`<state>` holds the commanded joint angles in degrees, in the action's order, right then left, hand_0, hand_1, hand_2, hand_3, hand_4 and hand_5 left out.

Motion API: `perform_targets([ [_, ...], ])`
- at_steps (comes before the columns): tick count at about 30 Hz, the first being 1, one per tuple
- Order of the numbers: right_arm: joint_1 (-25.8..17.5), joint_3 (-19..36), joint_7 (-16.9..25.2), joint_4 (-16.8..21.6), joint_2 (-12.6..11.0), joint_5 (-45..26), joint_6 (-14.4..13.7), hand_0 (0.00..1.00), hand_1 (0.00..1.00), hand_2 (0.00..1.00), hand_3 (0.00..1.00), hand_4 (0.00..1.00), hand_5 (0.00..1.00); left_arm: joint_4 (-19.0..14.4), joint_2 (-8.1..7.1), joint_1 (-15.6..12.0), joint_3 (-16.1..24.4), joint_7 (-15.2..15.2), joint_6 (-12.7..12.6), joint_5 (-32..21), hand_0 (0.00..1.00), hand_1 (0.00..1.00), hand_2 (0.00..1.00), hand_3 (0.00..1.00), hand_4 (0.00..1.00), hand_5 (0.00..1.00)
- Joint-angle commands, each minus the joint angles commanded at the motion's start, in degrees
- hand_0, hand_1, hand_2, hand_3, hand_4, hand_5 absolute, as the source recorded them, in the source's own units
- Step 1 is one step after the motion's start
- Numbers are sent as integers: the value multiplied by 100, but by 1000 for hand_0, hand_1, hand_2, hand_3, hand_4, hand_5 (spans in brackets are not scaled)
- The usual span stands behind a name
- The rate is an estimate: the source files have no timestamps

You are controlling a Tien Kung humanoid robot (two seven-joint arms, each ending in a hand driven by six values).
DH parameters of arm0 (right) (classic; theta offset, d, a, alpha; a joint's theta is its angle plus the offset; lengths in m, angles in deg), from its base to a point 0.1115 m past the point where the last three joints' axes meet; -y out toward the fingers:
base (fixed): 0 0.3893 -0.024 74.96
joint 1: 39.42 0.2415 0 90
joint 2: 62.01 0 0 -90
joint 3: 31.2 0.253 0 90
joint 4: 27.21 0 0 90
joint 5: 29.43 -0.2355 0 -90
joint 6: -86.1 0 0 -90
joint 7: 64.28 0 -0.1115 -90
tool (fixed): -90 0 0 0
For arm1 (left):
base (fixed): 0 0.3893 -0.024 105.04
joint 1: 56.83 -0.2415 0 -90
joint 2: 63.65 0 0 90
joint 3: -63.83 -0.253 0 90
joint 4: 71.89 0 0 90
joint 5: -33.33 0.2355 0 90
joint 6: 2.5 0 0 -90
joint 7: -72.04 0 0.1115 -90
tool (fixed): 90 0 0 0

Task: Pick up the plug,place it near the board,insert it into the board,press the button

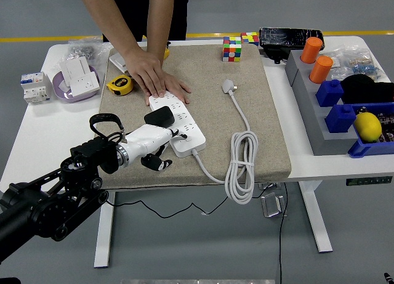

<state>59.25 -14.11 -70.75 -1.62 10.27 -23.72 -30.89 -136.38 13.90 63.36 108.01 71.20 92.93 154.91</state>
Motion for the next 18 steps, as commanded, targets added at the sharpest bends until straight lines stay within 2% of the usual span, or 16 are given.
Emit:
perform_targets([
  [18,2,-2,-1,-5,2,-10,0,958,846,784,794,998,998,32,31,24,-92,9,6,9,144,25,133,869,685,2],
])
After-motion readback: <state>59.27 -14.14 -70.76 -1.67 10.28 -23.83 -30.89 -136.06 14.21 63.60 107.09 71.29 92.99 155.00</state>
